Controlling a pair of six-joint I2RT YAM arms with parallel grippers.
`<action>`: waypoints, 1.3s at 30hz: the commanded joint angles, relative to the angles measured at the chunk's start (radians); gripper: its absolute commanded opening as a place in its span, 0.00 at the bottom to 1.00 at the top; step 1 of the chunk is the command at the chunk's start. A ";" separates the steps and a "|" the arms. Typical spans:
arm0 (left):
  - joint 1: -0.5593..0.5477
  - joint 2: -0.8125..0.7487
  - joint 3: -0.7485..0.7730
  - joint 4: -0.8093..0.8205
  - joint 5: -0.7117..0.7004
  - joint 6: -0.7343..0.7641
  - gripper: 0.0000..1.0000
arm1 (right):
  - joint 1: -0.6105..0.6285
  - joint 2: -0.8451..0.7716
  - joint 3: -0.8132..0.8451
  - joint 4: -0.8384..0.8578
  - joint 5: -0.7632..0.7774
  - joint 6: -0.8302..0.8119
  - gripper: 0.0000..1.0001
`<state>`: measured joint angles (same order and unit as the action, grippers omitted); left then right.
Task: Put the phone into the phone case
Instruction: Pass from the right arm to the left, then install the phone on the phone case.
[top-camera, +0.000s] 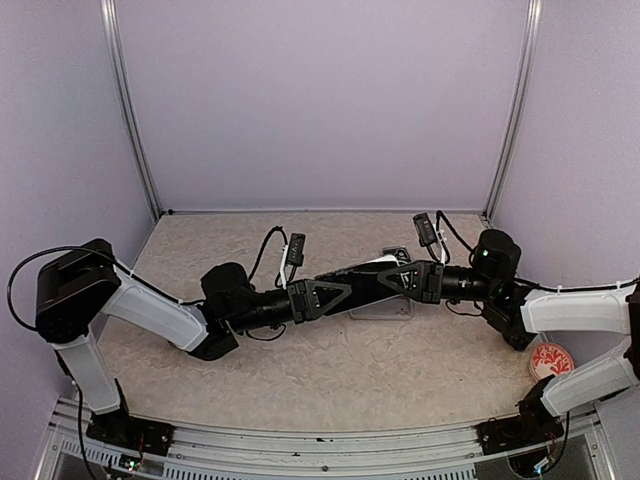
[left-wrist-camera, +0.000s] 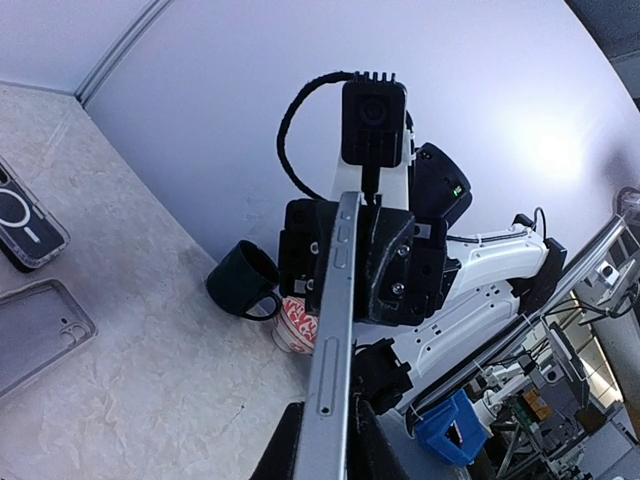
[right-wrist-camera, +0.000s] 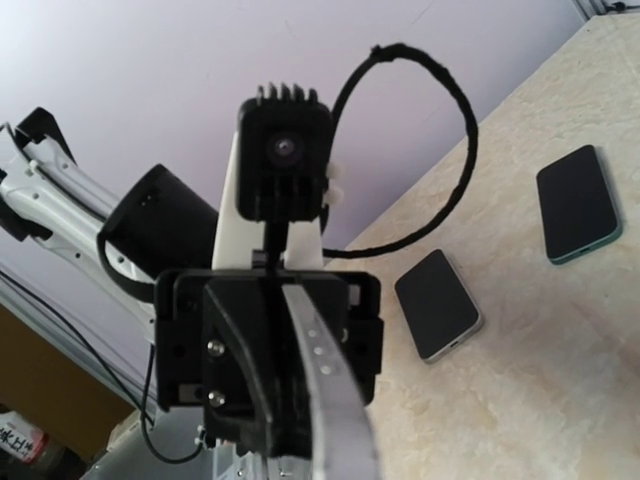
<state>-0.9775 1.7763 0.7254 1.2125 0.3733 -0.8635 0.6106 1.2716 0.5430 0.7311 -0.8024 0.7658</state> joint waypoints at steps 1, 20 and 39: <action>-0.018 0.000 0.024 -0.023 -0.016 0.022 0.08 | -0.005 -0.006 0.008 0.005 0.040 -0.015 0.05; -0.011 -0.089 -0.027 -0.210 -0.107 0.112 0.00 | -0.034 -0.089 0.068 -0.355 0.125 -0.166 0.83; 0.057 -0.083 0.137 -0.590 -0.079 0.197 0.00 | -0.133 -0.032 0.094 -0.637 0.352 -0.209 0.82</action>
<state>-0.9436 1.7092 0.7952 0.6670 0.2699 -0.7124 0.4942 1.1973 0.5949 0.2153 -0.5652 0.5877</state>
